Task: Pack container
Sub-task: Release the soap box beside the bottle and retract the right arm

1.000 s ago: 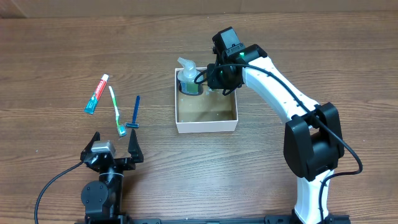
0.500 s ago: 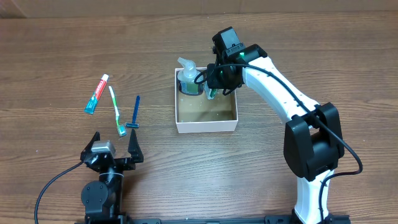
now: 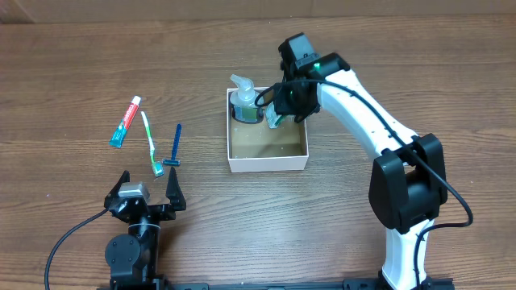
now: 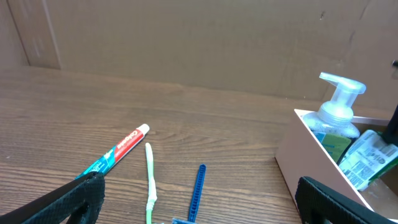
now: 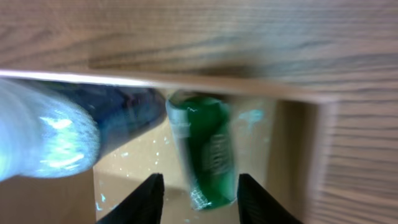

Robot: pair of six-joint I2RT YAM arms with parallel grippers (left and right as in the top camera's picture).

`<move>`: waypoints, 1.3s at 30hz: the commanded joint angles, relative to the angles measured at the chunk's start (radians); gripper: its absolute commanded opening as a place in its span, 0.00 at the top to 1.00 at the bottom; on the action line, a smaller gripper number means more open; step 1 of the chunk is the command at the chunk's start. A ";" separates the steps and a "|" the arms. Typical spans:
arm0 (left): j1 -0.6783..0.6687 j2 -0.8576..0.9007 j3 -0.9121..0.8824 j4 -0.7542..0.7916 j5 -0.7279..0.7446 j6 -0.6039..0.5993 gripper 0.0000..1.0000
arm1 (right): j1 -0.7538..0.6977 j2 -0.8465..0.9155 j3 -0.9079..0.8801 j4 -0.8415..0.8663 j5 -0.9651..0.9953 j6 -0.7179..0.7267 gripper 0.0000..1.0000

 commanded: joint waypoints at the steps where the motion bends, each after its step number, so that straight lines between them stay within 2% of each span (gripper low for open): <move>1: -0.003 -0.010 -0.004 -0.001 -0.010 0.015 0.00 | -0.012 -0.009 0.154 -0.056 0.072 -0.070 0.55; 7: -0.003 -0.010 -0.004 -0.001 -0.010 0.015 0.00 | -0.012 -0.009 0.381 -0.208 0.072 -0.089 0.53; 11: -0.003 -0.010 -0.004 -0.001 -0.010 0.015 0.00 | -0.008 -0.011 0.614 -0.396 0.072 -0.078 0.53; 14: -0.003 -0.010 -0.004 -0.001 -0.010 0.015 0.00 | -0.015 -0.014 0.745 -0.521 0.084 -0.035 0.46; 16: -0.003 -0.010 -0.004 -0.001 -0.010 0.015 0.00 | -0.042 -0.014 0.827 -0.620 0.160 0.013 0.37; 20: -0.003 -0.010 -0.004 -0.001 -0.010 0.015 0.00 | -0.111 -0.019 0.836 -0.656 0.170 0.035 0.25; 23: -0.003 -0.010 -0.004 -0.001 -0.010 0.015 0.00 | -0.187 -0.020 0.832 -0.656 0.121 0.082 0.21; 27: -0.003 -0.010 -0.004 -0.001 -0.010 0.015 0.00 | -0.295 -0.020 0.832 -0.656 0.117 0.068 0.14; 30: -0.003 -0.010 -0.004 -0.001 -0.010 0.015 0.00 | -0.372 -0.020 0.828 -0.656 0.117 0.037 0.00; 39: -0.003 -0.010 -0.004 -0.001 -0.010 0.015 0.00 | -0.496 -0.020 0.752 -0.656 0.113 0.036 0.00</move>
